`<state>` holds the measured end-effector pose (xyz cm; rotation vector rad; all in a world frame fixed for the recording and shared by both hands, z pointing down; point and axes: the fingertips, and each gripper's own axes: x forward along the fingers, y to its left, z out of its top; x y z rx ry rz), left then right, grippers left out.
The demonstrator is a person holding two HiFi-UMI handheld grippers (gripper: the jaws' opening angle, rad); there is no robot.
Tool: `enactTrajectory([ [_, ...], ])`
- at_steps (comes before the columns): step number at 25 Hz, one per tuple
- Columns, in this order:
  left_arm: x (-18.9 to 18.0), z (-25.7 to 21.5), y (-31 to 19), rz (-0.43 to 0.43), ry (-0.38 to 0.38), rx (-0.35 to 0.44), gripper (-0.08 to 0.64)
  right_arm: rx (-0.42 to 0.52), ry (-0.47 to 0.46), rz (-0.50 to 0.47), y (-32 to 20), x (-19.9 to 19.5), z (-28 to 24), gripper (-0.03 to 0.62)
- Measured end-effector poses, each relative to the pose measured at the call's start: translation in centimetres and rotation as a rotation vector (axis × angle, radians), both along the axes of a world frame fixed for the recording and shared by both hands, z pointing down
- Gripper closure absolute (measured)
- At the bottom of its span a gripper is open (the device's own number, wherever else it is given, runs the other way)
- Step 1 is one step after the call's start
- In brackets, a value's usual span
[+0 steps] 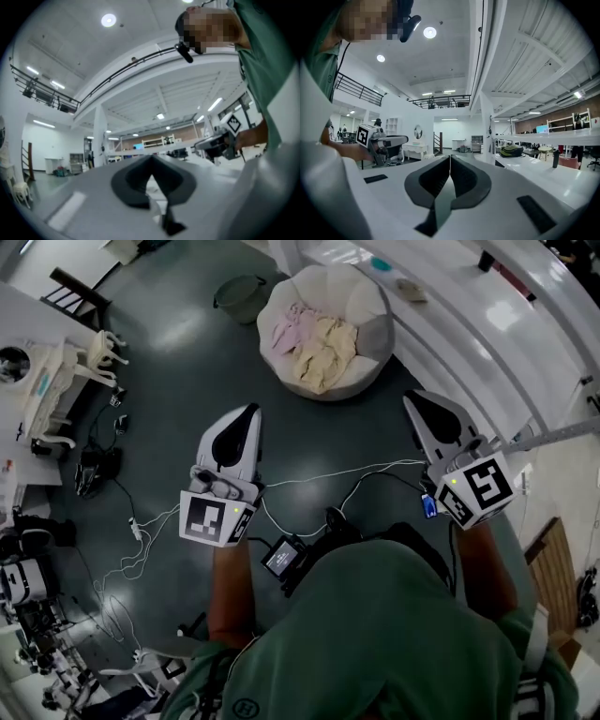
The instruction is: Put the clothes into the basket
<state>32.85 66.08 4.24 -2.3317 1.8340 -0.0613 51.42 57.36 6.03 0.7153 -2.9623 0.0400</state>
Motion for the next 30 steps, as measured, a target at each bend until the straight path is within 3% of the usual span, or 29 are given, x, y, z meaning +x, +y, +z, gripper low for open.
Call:
enactTrajectory([
  [5,-5.3,0.6,-5.9,0.03,-0.008,-0.003,0.557,-0.003,0.012,0.019,-5.8,-6.4,0.5,0.586],
  [14,-7.8,2.0,-7.1,0.058,-0.007,0.013,0.557,-0.001,0.022,0.021,-7.0,-9.4,2.5,0.586],
  [21,-14.9,3.5,-19.2,0.051,-0.009,-0.061,0.557,-0.049,0.022,0.015,-19.3,-16.0,4.9,0.586],
  [30,-19.8,4.0,-29.2,0.075,0.012,-0.049,0.557,-0.07,0.059,0.017,-28.9,-22.1,7.0,0.586],
])
